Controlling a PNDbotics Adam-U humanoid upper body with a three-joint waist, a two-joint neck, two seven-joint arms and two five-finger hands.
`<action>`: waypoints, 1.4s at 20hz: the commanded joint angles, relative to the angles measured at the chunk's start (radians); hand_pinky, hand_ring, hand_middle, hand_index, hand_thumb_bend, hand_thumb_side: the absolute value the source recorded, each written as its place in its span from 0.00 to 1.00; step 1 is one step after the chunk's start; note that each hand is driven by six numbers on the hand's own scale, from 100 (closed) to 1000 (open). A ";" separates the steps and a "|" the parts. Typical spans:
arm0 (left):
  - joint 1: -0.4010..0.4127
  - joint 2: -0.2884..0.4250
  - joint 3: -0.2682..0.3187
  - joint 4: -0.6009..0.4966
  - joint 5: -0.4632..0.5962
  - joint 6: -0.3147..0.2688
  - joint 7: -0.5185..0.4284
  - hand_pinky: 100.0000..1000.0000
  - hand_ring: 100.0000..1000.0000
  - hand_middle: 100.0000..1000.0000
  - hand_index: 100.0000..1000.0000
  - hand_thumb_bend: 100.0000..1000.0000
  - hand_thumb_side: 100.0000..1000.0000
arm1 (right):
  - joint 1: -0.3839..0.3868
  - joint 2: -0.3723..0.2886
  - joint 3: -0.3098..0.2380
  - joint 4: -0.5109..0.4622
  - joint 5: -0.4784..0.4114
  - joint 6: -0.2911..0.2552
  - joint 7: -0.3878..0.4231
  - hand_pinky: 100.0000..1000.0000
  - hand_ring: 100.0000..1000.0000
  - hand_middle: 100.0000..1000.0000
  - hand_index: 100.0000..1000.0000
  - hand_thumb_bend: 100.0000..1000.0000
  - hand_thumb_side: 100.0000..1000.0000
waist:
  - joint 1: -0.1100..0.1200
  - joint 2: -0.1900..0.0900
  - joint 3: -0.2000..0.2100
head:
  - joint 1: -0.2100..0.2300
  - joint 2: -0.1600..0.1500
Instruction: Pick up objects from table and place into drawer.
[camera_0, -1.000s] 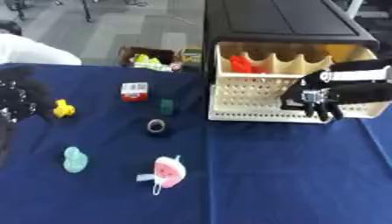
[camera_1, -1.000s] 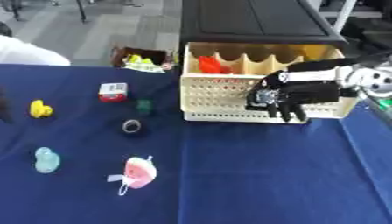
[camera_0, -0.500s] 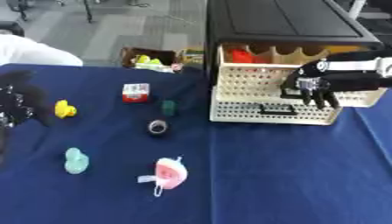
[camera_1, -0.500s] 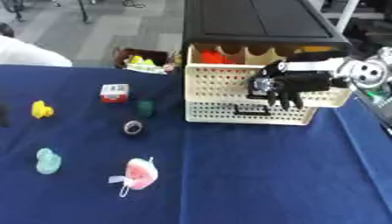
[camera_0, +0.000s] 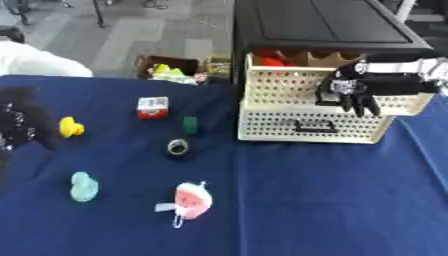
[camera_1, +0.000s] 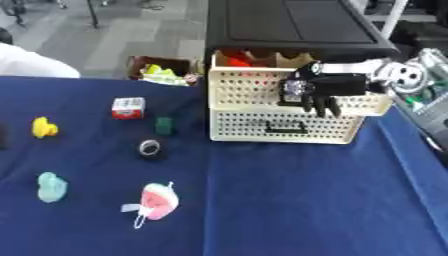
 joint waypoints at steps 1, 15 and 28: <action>-0.005 0.004 0.011 -0.020 -0.003 -0.001 -0.005 0.41 0.50 0.52 0.77 0.01 1.00 | -0.015 0.017 0.002 0.061 0.034 -0.013 -0.027 0.72 0.73 0.73 0.86 0.00 1.00 | 0.005 -0.011 0.002 | -0.003 -0.015; 0.001 0.002 0.014 -0.020 -0.005 -0.002 -0.012 0.41 0.51 0.52 0.77 0.01 1.00 | -0.008 0.038 -0.003 0.089 0.034 -0.075 -0.058 0.72 0.73 0.73 0.85 0.00 1.00 | 0.006 -0.013 0.003 | 0.002 -0.014; 0.005 0.002 0.018 -0.020 -0.003 -0.001 -0.020 0.41 0.51 0.52 0.77 0.01 1.00 | 0.137 -0.068 -0.103 -0.265 0.057 -0.074 -0.160 0.70 0.74 0.74 0.85 0.00 1.00 | 0.008 -0.024 -0.006 | 0.010 -0.008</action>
